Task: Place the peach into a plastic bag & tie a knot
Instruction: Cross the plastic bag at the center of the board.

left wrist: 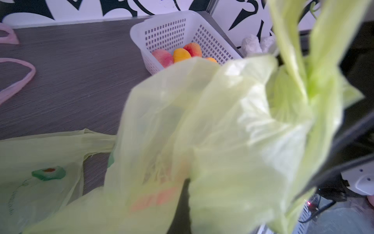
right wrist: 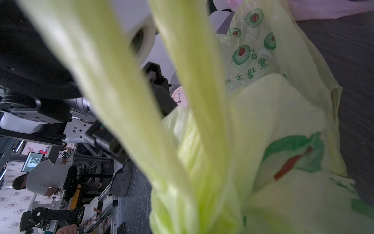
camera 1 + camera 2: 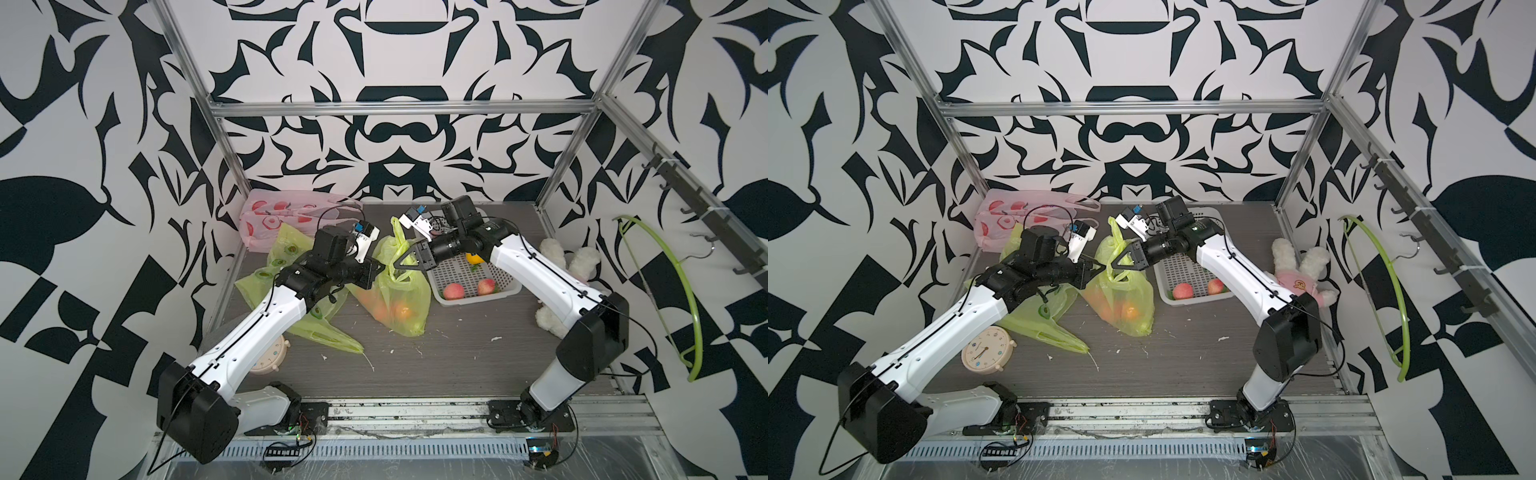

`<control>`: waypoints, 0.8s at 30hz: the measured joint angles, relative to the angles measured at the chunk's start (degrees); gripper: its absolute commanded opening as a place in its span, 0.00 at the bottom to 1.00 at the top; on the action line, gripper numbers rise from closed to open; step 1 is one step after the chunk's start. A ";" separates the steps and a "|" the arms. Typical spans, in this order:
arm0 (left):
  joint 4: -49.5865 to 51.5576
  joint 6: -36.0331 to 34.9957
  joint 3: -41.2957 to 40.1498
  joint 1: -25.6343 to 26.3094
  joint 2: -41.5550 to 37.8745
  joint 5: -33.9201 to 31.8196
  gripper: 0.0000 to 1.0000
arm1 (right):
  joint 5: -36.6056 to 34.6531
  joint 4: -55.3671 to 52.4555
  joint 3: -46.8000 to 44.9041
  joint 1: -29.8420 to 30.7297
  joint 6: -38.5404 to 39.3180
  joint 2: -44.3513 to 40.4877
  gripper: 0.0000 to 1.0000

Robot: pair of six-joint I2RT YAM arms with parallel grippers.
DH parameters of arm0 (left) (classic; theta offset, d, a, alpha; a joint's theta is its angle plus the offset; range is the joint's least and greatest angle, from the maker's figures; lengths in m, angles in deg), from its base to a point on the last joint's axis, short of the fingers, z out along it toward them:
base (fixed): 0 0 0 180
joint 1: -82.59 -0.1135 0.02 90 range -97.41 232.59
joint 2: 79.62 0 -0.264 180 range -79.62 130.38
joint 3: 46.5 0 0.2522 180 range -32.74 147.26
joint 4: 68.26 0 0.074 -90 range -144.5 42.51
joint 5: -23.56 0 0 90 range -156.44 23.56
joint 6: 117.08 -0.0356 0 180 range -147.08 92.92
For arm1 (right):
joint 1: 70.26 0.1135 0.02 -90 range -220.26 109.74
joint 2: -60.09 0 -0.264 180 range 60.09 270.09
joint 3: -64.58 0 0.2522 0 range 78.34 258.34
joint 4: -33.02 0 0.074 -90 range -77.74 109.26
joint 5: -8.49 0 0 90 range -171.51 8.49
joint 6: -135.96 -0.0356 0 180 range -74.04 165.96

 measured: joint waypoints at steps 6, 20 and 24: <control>0.35 0.24 0.00 -0.87 -0.85 -1.90 0.00 | -1.09 -2.29 -0.37 0.00 0.46 -0.83 0.10; 2.75 0.50 0.00 -0.87 -3.13 1.57 0.00 | -10.80 -2.82 -0.42 0.00 -0.74 -0.83 0.00; 3.13 0.72 0.00 -0.87 -3.52 4.11 0.00 | -16.26 -2.54 -0.42 0.00 -2.69 -0.83 0.00</control>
